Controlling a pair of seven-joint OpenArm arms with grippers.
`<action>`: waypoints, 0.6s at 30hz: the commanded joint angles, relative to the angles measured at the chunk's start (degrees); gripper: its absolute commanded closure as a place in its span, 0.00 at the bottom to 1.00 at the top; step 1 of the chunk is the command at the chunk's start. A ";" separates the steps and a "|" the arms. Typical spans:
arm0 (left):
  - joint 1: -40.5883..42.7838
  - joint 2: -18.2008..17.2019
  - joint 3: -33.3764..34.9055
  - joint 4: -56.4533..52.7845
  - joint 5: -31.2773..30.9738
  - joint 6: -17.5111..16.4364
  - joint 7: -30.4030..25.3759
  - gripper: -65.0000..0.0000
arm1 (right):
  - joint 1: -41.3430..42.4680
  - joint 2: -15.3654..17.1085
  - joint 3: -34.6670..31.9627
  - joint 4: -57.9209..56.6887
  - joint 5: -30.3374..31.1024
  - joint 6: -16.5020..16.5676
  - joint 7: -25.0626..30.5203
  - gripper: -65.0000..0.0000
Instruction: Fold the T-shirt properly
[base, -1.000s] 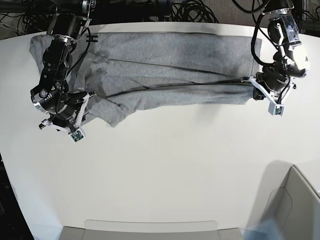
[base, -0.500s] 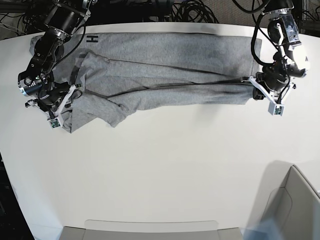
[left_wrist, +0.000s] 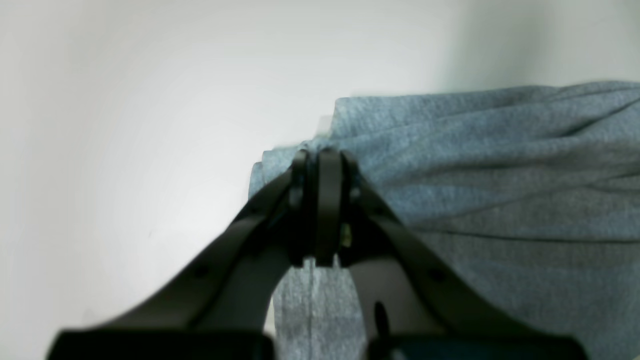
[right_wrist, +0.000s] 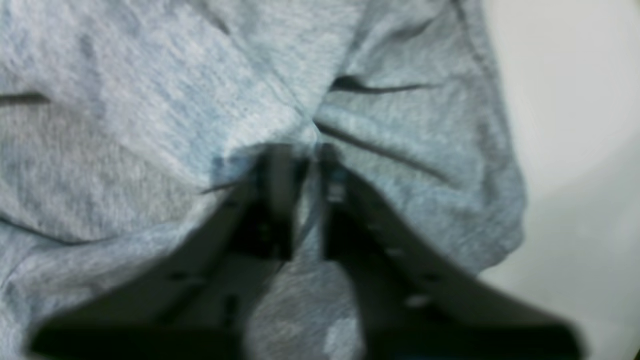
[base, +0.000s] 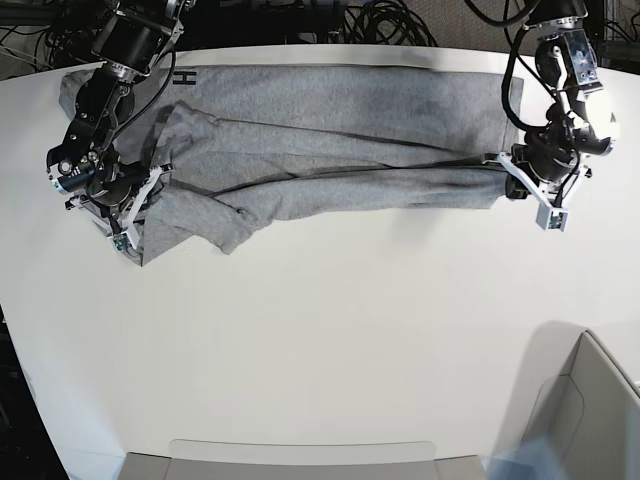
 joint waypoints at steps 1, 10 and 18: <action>-0.58 -0.67 -0.15 0.84 -0.25 -0.02 -0.66 1.00 | 1.17 0.38 -0.04 1.35 0.66 0.60 1.00 1.00; -0.50 0.57 -0.15 0.84 -0.25 -0.02 -0.66 1.00 | -0.76 0.38 -1.53 9.62 0.22 0.60 0.21 1.00; -0.50 0.57 -0.15 0.84 -0.25 -0.02 -0.66 1.00 | -3.40 0.73 -4.00 19.02 0.22 0.60 -2.60 1.00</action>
